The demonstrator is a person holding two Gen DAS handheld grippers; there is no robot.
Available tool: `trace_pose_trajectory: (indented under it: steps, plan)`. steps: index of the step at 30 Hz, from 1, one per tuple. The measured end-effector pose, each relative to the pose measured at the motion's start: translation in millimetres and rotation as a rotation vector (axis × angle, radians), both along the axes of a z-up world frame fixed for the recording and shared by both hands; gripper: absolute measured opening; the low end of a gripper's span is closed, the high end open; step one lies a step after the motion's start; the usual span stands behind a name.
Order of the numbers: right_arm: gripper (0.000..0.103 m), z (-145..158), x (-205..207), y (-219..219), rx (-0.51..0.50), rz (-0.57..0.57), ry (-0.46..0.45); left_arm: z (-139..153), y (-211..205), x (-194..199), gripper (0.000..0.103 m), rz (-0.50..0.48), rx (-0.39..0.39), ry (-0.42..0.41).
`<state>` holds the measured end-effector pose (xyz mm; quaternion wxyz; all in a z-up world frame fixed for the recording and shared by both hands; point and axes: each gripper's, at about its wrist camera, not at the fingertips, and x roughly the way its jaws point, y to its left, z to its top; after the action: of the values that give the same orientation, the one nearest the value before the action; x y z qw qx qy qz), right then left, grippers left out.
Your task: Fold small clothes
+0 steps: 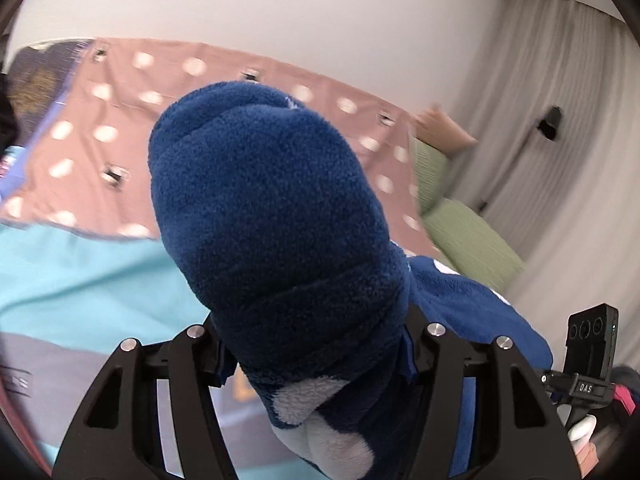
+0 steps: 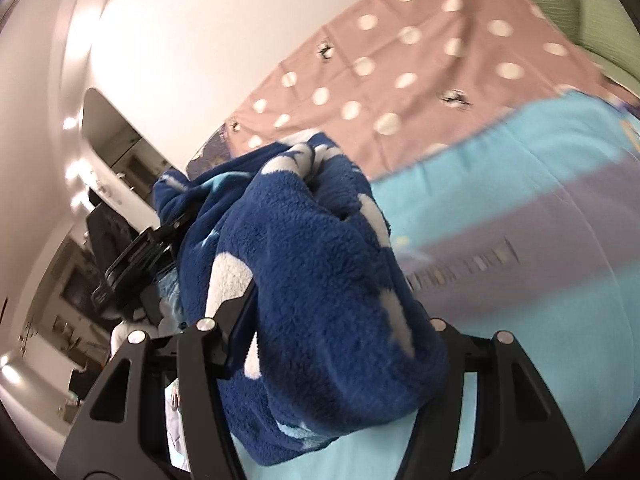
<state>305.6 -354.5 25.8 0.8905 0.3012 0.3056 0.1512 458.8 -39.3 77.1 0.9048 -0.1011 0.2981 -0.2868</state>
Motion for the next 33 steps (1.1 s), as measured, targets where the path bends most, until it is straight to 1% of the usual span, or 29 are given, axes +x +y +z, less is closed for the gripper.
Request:
trace_pose_trajectory:
  steps: [2, 3, 6, 8, 9, 10, 11, 12, 13, 14, 15, 16, 17, 18, 20, 22, 24, 25, 26, 27, 29, 30, 31, 32, 33]
  plan:
    - [0.058, 2, 38, 7, -0.016, 0.014, -0.002, 2, 10, 13, 0.061, 0.058, 0.049, -0.016]
    - [0.058, 2, 53, 12, -0.029, 0.02, 0.0, 0, 16, 17, 0.061, 0.083, 0.058, -0.018]
    - [0.058, -5, 94, 24, -0.059, 0.034, 0.021, -19, 38, 32, 0.061, 0.153, 0.025, 0.019]
    - [0.061, -19, 122, 29, -0.06, 0.034, 0.067, -43, 50, 45, 0.063, 0.191, 0.022, 0.078]
    - [0.069, -32, 134, 32, -0.06, 0.028, 0.107, -63, 55, 50, 0.065, 0.219, 0.038, 0.125]
    - [0.074, -46, 140, 33, -0.07, 0.01, 0.151, -81, 58, 56, 0.068, 0.241, 0.064, 0.167]
    - [0.075, -73, 149, 37, -0.119, -0.035, 0.238, -100, 59, 60, 0.068, 0.263, 0.103, 0.212]
    - [0.075, -97, 153, 41, -0.175, -0.068, 0.315, -123, 63, 62, 0.068, 0.293, 0.158, 0.254]
    - [0.075, -121, 155, 44, -0.212, -0.081, 0.376, -142, 68, 61, 0.068, 0.304, 0.189, 0.279]
    - [0.075, -140, 152, 46, -0.224, -0.09, 0.402, -152, 70, 61, 0.068, 0.3, 0.197, 0.291]
    - [0.075, -148, 149, 45, -0.209, -0.094, 0.396, -163, 72, 56, 0.069, 0.282, 0.203, 0.299]
    - [0.075, -157, 141, 39, -0.147, -0.102, 0.362, -164, 73, 51, 0.07, 0.27, 0.191, 0.287]
    - [0.075, -157, 136, 35, -0.115, -0.107, 0.341, -160, 76, 44, 0.07, 0.265, 0.173, 0.262]
    - [0.075, -154, 130, 33, -0.101, -0.111, 0.324, -157, 78, 39, 0.07, 0.259, 0.163, 0.257]
    - [0.075, -143, 121, 34, -0.148, -0.123, 0.321, -151, 82, 26, 0.071, 0.227, 0.149, 0.255]
    - [0.075, -125, 101, 44, -0.264, -0.109, 0.277, -140, 81, 4, 0.072, 0.2, 0.155, 0.204]
    - [0.075, -107, 73, 57, -0.344, -0.073, 0.21, -129, 72, -22, 0.077, 0.162, 0.166, 0.149]
    - [0.075, -102, 60, 60, -0.372, -0.061, 0.18, -123, 69, -41, 0.084, 0.138, 0.173, 0.118]
    - [0.075, -92, 39, 67, -0.411, -0.045, 0.137, -117, 66, -62, 0.09, 0.112, 0.177, 0.092]
    - [0.075, -82, 18, 71, -0.439, -0.035, 0.096, -111, 63, -75, 0.092, 0.095, 0.177, 0.073]
    - [0.081, -65, -31, 82, -0.475, -0.038, 0.001, -98, 61, -117, 0.099, 0.064, 0.169, 0.022]
    - [0.089, -56, -55, 87, -0.482, -0.055, -0.048, -94, 60, -131, 0.101, 0.06, 0.164, 0.005]
    - [0.098, -44, -90, 90, -0.469, -0.083, -0.138, -88, 61, -153, 0.102, 0.064, 0.162, -0.018]
    - [0.101, -36, -119, 88, -0.447, -0.105, -0.212, -81, 61, -174, 0.102, 0.075, 0.165, -0.044]
    - [0.101, -30, -145, 89, -0.422, -0.134, -0.283, -77, 61, -189, 0.102, 0.086, 0.174, -0.059]
